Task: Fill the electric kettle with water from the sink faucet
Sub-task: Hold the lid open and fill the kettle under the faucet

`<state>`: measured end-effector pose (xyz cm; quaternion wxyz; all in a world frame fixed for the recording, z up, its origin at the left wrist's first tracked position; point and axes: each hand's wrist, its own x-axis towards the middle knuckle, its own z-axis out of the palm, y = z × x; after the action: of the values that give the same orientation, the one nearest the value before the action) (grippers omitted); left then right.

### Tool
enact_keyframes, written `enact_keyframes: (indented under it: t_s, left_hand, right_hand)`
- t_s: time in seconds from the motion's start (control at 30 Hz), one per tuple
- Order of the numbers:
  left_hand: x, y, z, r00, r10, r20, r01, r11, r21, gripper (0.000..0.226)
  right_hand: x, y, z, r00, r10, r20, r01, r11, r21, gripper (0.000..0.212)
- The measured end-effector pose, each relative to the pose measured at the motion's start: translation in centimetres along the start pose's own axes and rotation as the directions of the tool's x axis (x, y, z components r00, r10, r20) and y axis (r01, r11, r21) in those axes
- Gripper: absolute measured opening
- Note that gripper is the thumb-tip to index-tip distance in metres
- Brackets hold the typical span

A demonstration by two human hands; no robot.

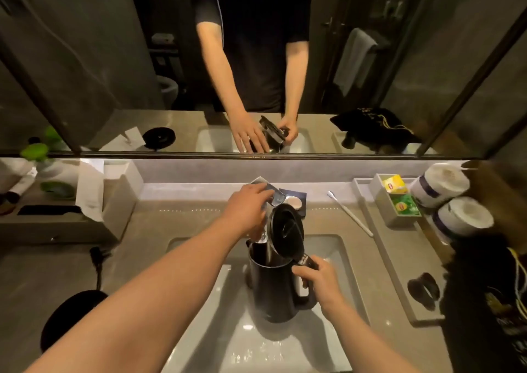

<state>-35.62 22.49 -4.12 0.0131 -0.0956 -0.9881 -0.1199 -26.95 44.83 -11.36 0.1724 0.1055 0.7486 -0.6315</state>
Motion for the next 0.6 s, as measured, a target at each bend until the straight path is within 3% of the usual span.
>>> enact_keyframes:
  t_s: [0.17,0.47,0.6]
  left_hand:
    - [1.4,0.0,0.9,0.998,0.033,-0.047,-0.028,0.994,0.106,0.044]
    - [1.6,-0.5,0.7,0.992,0.064,-0.11,-0.053,0.994,0.101,0.04]
    - [1.3,-0.8,0.1,0.986,0.044,-0.158,-0.049,0.998,-0.025,0.013]
  right_hand:
    - [0.9,0.4,-0.1,1.0,0.017,0.025,-0.018,0.999,0.044,0.026]
    - [2.0,0.6,-0.1,0.999,0.023,0.026,-0.025,0.997,0.077,0.032]
    - [2.4,0.5,0.1,1.0,0.014,0.019,-0.015,0.997,0.072,0.044]
